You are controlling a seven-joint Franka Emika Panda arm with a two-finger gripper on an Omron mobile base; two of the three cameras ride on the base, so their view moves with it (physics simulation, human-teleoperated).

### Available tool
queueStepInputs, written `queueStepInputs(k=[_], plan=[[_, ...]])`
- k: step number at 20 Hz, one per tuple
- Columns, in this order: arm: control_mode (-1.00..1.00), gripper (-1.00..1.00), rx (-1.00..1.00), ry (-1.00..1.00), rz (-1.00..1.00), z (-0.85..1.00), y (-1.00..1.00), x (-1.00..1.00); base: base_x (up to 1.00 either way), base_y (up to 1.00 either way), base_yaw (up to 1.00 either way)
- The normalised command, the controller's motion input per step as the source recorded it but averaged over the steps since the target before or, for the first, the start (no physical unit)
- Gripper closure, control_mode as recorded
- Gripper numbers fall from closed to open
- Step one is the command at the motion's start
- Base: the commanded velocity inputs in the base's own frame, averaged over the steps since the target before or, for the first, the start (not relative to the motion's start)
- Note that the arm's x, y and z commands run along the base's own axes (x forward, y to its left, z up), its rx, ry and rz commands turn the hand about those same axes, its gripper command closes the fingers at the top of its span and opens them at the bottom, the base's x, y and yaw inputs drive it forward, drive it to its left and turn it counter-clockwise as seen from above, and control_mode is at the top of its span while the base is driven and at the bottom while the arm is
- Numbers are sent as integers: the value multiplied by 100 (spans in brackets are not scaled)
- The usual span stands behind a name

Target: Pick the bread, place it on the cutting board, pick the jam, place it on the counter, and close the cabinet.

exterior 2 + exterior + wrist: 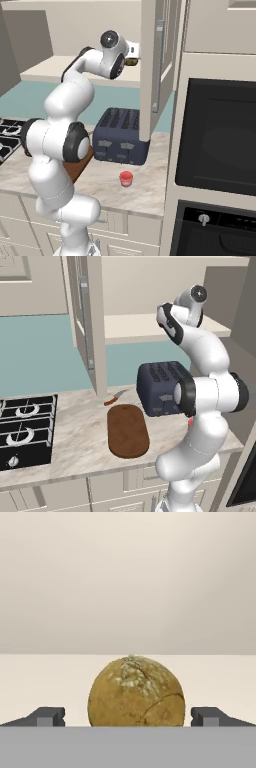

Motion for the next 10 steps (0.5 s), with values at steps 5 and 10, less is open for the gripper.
queueStepInputs(k=[5,10], plan=[[-100,-100,0,0,0,0,-14,18,0,0,0],[-100,-100,0,0,0,0,-5,7,0,0,0]])
